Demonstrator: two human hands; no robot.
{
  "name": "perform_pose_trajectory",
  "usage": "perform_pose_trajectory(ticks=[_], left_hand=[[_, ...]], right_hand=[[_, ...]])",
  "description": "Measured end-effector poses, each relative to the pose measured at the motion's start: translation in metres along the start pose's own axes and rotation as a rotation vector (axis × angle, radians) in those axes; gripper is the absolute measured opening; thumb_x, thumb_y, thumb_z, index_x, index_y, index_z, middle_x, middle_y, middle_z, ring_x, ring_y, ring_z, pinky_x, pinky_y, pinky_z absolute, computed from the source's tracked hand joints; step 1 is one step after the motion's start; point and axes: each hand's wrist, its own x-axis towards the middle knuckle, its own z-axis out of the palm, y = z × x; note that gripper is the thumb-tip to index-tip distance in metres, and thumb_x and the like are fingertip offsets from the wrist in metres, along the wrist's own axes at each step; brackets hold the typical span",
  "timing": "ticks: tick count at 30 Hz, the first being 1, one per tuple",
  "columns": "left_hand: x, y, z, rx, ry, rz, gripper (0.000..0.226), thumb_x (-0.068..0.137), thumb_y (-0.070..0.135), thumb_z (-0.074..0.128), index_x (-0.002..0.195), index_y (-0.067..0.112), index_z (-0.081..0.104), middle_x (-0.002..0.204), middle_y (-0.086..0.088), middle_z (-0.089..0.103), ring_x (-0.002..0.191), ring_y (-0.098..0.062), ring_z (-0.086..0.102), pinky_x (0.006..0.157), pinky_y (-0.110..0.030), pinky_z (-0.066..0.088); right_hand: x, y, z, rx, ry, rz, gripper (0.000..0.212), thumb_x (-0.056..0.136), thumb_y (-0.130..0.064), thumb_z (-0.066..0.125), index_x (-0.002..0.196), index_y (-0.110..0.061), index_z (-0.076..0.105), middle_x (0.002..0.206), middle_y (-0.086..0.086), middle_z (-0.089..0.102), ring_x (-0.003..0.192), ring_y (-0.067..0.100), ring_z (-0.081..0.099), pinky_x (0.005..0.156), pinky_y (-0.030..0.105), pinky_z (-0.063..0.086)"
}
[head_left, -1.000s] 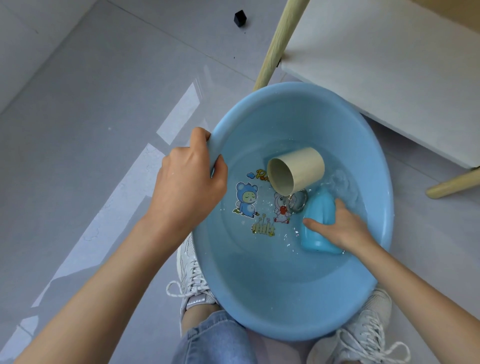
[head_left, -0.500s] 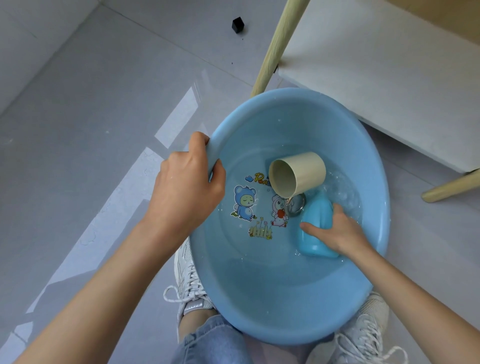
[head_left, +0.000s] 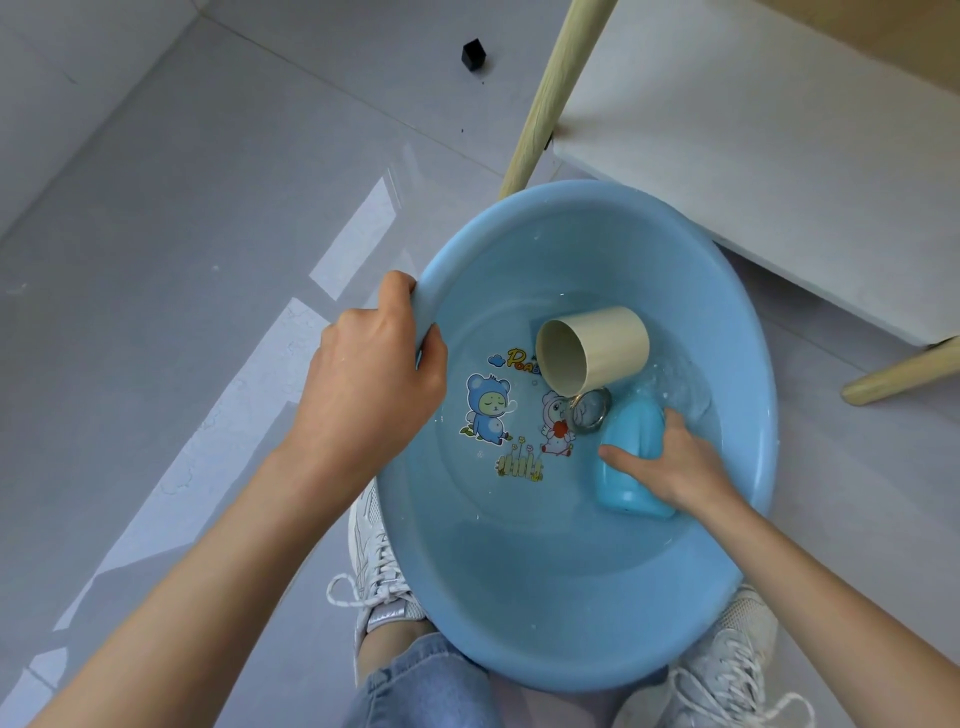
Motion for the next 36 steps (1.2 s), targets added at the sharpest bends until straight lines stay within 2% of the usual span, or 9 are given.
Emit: perform_pose_trajectory(ticks=[9, 12, 16, 31, 36], left_hand=[[0.0020, 0.0039, -0.0036, 0.038, -0.028, 0.008, 0.018, 0.094, 0.021, 0.045, 0.106, 0.008, 0.041, 0.059, -0.007, 0.036, 0.065, -0.038, 0.041, 0.059, -0.040, 0.037], [0.0021, 0.0042, -0.0040, 0.045, -0.029, 0.010, 0.019, 0.093, 0.021, 0.045, 0.106, 0.007, 0.042, 0.058, -0.007, 0.036, 0.064, -0.038, 0.040, 0.059, -0.039, 0.036], [0.0018, 0.0050, -0.0039, 0.049, -0.029, 0.001, 0.018, 0.094, 0.021, 0.045, 0.106, 0.008, 0.042, 0.058, -0.006, 0.035, 0.065, -0.037, 0.040, 0.057, -0.037, 0.033], [0.0035, 0.0047, -0.0038, 0.058, -0.034, 0.015, 0.013, 0.094, 0.021, 0.044, 0.099, 0.011, 0.037, 0.058, -0.007, 0.035, 0.062, -0.036, 0.038, 0.057, -0.037, 0.030], [0.0038, 0.0059, -0.0039, 0.073, -0.039, 0.006, 0.017, 0.094, 0.020, 0.044, 0.104, 0.008, 0.041, 0.058, -0.007, 0.034, 0.062, -0.036, 0.037, 0.058, -0.037, 0.031]], right_hand=[[0.0015, -0.0012, -0.0010, 0.029, -0.020, 0.010, 0.091, 0.072, -0.061, 0.071, 0.139, -0.012, 0.034, 0.133, 0.010, 0.054, 0.121, 0.033, 0.052, 0.096, 0.042, 0.045], [0.0026, 0.0003, -0.0005, 0.038, -0.018, 0.007, 0.088, 0.069, -0.063, 0.071, 0.134, -0.013, 0.038, 0.127, 0.009, 0.058, 0.116, 0.032, 0.055, 0.093, 0.043, 0.047], [0.0019, -0.0003, -0.0008, 0.027, -0.020, 0.005, 0.091, 0.071, -0.062, 0.071, 0.138, -0.011, 0.035, 0.133, 0.011, 0.054, 0.121, 0.033, 0.052, 0.096, 0.042, 0.046], [0.0045, 0.0014, 0.0003, 0.049, -0.015, 0.016, 0.087, 0.070, -0.062, 0.072, 0.133, -0.012, 0.038, 0.127, 0.011, 0.058, 0.115, 0.033, 0.055, 0.093, 0.044, 0.047], [0.0051, 0.0021, 0.0011, 0.058, -0.014, 0.014, 0.086, 0.069, -0.062, 0.072, 0.131, -0.012, 0.039, 0.125, 0.011, 0.059, 0.115, 0.033, 0.055, 0.093, 0.044, 0.047]])
